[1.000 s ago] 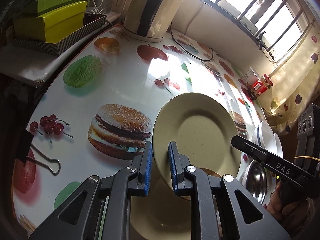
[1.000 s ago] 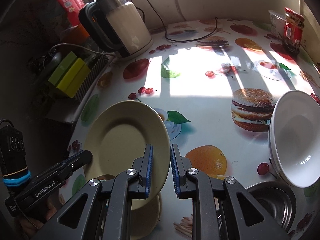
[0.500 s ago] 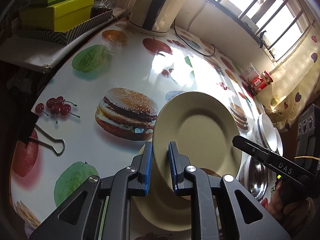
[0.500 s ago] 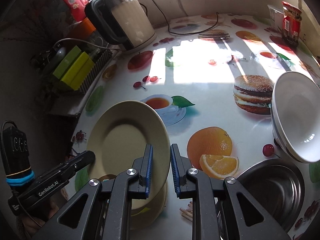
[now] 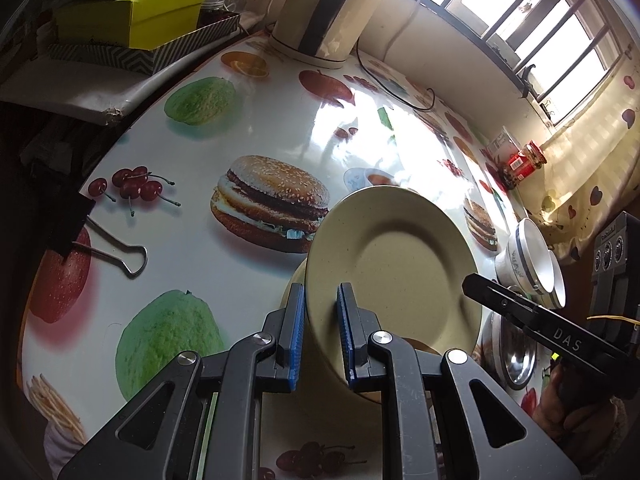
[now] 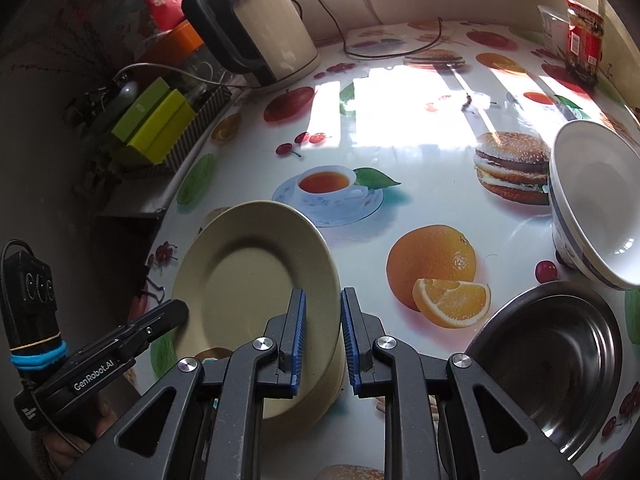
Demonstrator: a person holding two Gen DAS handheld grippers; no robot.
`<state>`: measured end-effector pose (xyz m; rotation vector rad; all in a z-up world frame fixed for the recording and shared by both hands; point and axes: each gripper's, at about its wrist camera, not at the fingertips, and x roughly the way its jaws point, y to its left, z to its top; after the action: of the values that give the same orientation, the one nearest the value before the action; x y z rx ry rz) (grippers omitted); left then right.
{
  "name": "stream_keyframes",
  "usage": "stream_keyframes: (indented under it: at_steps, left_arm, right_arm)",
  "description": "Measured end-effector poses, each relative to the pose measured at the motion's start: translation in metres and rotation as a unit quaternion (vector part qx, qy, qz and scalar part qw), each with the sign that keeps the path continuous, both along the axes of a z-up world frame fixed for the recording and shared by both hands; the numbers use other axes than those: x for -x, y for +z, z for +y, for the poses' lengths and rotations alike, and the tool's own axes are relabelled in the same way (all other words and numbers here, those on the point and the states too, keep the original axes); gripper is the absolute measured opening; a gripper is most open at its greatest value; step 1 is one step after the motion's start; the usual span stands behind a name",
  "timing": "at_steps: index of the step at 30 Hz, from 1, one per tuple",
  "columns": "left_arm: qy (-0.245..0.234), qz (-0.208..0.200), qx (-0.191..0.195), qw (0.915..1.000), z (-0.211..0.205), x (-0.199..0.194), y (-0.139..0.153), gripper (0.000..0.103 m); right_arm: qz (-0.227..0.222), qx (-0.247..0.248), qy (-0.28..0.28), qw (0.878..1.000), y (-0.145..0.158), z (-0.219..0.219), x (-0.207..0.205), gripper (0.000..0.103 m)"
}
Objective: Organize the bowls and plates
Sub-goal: 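Hold the plates upright in both tools beside the steel bowl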
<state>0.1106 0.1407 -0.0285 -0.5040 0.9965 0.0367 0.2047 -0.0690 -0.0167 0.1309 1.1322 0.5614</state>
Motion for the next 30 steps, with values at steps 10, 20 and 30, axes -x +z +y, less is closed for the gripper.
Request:
stream_keyframes:
  at_steps: [10, 20, 30]
  left_arm:
    - [0.002, 0.001, 0.002, 1.0000, -0.001, 0.006, -0.001, 0.017]
    - [0.003, 0.008, 0.001, 1.0000, -0.002, 0.011, -0.005, 0.017]
    - [0.003, 0.010, 0.002, 0.9999, -0.002, 0.013, -0.009, 0.017]
  right_arm:
    - [0.004, 0.002, 0.000, 1.000, -0.004, 0.000, 0.007, 0.018]
    - [0.008, 0.004, 0.002, 1.000, -0.009, -0.002, 0.011, 0.018]
    - [0.012, 0.007, 0.001, 1.000, -0.012, 0.000, 0.014, 0.018]
